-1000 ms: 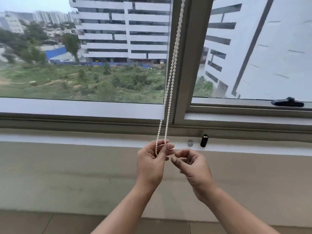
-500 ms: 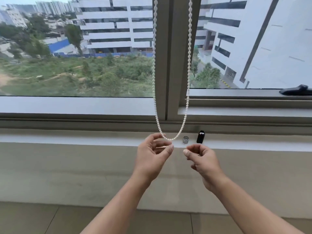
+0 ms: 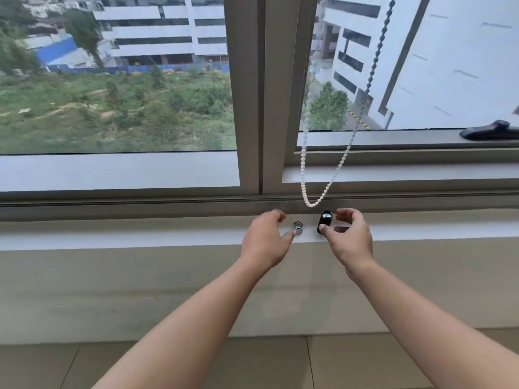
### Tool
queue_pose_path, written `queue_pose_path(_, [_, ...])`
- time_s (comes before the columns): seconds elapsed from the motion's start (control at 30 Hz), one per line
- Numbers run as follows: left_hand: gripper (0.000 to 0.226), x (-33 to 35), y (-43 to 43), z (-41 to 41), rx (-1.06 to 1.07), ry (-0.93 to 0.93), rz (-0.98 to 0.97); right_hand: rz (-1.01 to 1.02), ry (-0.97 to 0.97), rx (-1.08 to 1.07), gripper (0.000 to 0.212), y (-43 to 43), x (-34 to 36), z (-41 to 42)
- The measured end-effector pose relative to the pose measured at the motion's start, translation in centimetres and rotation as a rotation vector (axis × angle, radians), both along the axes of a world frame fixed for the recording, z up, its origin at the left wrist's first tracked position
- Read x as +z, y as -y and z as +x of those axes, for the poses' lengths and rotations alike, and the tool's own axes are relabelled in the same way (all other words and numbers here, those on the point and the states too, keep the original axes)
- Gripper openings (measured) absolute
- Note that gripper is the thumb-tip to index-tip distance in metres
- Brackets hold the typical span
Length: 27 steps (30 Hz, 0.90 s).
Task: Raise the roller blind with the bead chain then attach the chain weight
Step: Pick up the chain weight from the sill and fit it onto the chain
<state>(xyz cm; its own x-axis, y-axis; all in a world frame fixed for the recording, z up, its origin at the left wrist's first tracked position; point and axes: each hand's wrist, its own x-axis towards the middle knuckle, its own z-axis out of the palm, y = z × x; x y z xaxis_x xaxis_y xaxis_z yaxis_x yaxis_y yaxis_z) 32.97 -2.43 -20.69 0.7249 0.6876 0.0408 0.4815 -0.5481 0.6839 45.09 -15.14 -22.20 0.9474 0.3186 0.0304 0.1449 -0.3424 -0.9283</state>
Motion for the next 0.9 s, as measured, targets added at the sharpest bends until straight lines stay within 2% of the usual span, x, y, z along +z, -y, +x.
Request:
queue_pose_path(0.1, [0.043,-0.7,0.1,1.3,0.014,-0.017,0.030,-0.066,0.024,0.038,0.041,-0.4,-0.5,0.6])
queue_pose_path(0.27, [0.043,-1.5,0.3,2.6,-0.044,-0.014,0.085,-0.082,0.045,0.057,0.022,-1.2,-1.4,1.3])
queue_pose_path(0.4, [0.031,-1.9,0.5,3.1,-0.065,0.011,0.094,-0.050,0.018,0.095,0.012,-1.1,-2.0,1.7])
queue_pose_path(0.47, [0.026,-2.0,0.6,3.0,-0.066,0.039,0.081,-0.021,-0.009,0.154,0.013,-0.8,-2.0,1.6])
queue_pose_path(0.7, [0.019,-2.2,1.1,-0.7,-0.026,0.293,-0.112,0.216,-0.122,0.308,0.004,2.1,0.8,-1.3])
queue_pose_path(0.8, [0.022,-2.0,1.1,-4.3,0.032,0.393,-0.194,0.433,-0.176,0.456,0.016,3.5,3.5,-4.1])
queue_pose_path(0.9, [0.028,-1.1,0.6,-8.0,0.107,0.477,-0.200,0.528,-0.104,0.624,0.017,4.3,6.3,-6.7])
